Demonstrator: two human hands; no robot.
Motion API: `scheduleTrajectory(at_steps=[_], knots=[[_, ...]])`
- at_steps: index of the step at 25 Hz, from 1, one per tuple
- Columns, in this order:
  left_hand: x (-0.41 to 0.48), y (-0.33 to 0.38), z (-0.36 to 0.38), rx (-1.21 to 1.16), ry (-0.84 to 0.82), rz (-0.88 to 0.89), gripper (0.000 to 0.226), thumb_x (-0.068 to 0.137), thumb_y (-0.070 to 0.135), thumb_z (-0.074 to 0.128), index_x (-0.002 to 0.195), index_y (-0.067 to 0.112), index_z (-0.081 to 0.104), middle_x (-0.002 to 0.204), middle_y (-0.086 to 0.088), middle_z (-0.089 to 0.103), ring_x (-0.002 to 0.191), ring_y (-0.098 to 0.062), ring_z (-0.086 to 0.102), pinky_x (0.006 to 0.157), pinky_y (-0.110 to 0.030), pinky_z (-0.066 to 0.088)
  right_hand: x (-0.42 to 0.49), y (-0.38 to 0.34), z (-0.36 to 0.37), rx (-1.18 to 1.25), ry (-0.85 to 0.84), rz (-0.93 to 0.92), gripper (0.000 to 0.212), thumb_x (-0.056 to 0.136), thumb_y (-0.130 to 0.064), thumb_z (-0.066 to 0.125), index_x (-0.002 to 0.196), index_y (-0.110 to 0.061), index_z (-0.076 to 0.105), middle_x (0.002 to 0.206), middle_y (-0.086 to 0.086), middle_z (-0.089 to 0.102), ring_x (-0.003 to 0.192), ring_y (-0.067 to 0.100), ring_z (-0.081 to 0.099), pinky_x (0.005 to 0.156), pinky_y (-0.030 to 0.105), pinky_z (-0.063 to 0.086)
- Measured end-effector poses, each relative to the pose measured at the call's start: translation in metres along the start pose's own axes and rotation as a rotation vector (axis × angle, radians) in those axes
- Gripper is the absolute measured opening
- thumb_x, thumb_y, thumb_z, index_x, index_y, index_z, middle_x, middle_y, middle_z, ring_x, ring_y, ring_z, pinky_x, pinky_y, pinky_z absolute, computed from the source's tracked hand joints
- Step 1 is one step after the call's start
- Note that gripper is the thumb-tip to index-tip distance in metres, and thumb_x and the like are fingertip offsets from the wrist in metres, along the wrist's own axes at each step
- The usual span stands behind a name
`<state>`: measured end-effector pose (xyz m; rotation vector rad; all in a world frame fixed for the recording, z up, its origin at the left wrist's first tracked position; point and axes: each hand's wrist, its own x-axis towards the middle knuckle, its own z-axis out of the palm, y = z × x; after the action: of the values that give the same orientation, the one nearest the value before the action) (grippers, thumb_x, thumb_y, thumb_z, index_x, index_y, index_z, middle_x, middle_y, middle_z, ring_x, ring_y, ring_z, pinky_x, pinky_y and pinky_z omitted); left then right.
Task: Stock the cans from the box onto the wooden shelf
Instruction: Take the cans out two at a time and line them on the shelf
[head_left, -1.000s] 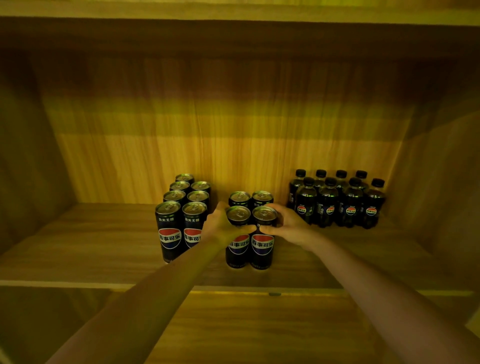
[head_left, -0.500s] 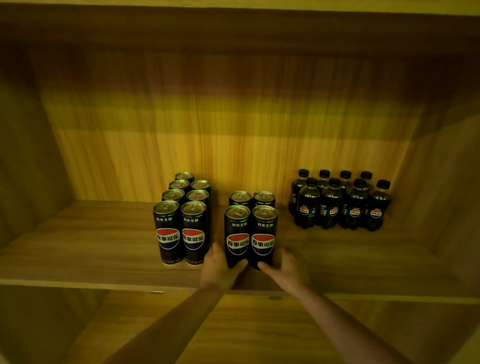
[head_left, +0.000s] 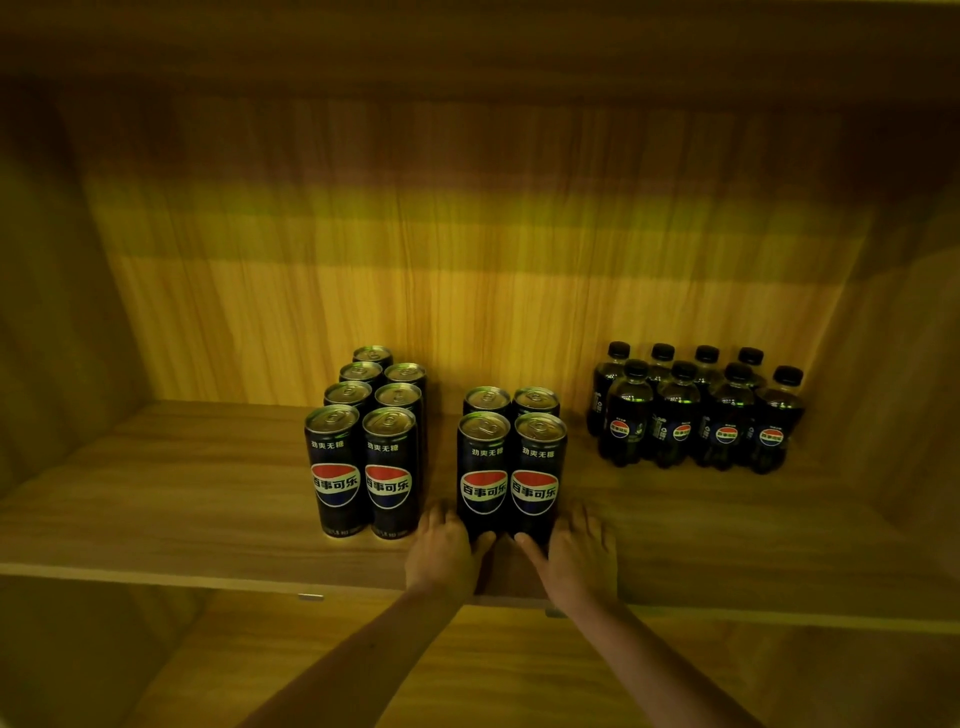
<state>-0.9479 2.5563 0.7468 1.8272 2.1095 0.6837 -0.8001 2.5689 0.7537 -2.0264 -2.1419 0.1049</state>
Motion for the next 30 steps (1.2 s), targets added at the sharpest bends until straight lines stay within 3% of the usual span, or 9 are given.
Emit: scheduleTrajectory(at_steps=[10,14,18,22,25,27,30], knots=[[0.003,0.006,-0.003,-0.019,-0.023,-0.05,0.066,0.092,0.042,0.044,0.142,0.003,0.025,0.152,-0.013,0.025,0.142,-0.027,0.021,0.117,-0.035,0.02,0.013,-0.001,0.002,-0.007,-0.111,0.011,0.081,0.087,-0.063,0.022,0.144,-0.006,0.015,0.156,0.016,0.004,0.144,0.03,0.001,0.117,0.047,0.006],[0.002,0.006,-0.009,-0.092,-0.032,-0.071,0.072,0.088,0.041,0.052,0.143,0.008,0.021,0.151,-0.013,0.026,0.141,-0.029,0.024,0.116,-0.039,0.023,0.021,0.003,-0.002,0.129,-0.202,0.015,0.097,0.078,-0.073,0.031,0.146,-0.011,0.003,0.156,0.015,-0.003,0.144,0.031,-0.005,0.117,0.051,-0.001],[-0.015,0.011,-0.036,-0.126,0.052,0.077,0.068,0.086,0.035,0.057,0.141,0.01,0.025,0.148,-0.011,0.033,0.138,-0.027,0.03,0.113,-0.038,0.029,0.007,0.006,-0.035,0.161,-0.151,0.012,0.1,0.078,-0.071,0.038,0.146,-0.009,-0.002,0.156,0.015,-0.004,0.144,0.032,-0.001,0.117,0.051,0.002],[-0.049,0.018,-0.089,0.002,0.198,0.292,0.069,0.089,0.037,0.053,0.144,0.009,0.023,0.152,-0.009,0.027,0.14,-0.024,0.028,0.112,-0.034,0.029,-0.012,0.005,-0.088,0.169,0.058,0.008,0.096,0.078,-0.068,0.041,0.147,-0.012,0.003,0.156,0.013,0.004,0.144,0.03,0.008,0.117,0.05,0.01],[-0.066,0.02,-0.146,0.248,0.296,0.379,0.076,0.088,0.049,0.048,0.146,0.011,0.018,0.155,-0.01,0.021,0.142,-0.026,0.021,0.118,-0.039,0.019,-0.038,-0.011,-0.134,0.034,0.221,-0.089,0.088,0.081,-0.064,0.043,0.146,-0.013,0.013,0.156,0.013,0.008,0.143,0.03,0.014,0.116,0.047,0.013],[-0.072,0.017,-0.182,0.4,0.25,0.358,0.081,0.086,0.057,0.042,0.147,0.012,0.014,0.157,-0.01,0.014,0.145,-0.027,0.011,0.119,-0.044,0.008,-0.057,-0.03,-0.16,-0.037,0.264,-0.226,0.081,0.082,-0.058,0.048,0.143,-0.012,0.02,0.156,0.013,0.011,0.143,0.029,0.014,0.117,0.047,0.012],[-0.096,0.008,-0.227,0.53,0.095,0.276,0.088,0.084,0.064,0.038,0.148,0.012,0.007,0.158,-0.01,0.006,0.146,-0.027,0.002,0.118,-0.047,0.0,-0.093,-0.067,-0.186,-0.12,0.185,-0.346,0.082,0.082,-0.054,0.053,0.144,-0.012,0.019,0.156,0.012,0.01,0.143,0.029,0.014,0.117,0.048,0.012]])
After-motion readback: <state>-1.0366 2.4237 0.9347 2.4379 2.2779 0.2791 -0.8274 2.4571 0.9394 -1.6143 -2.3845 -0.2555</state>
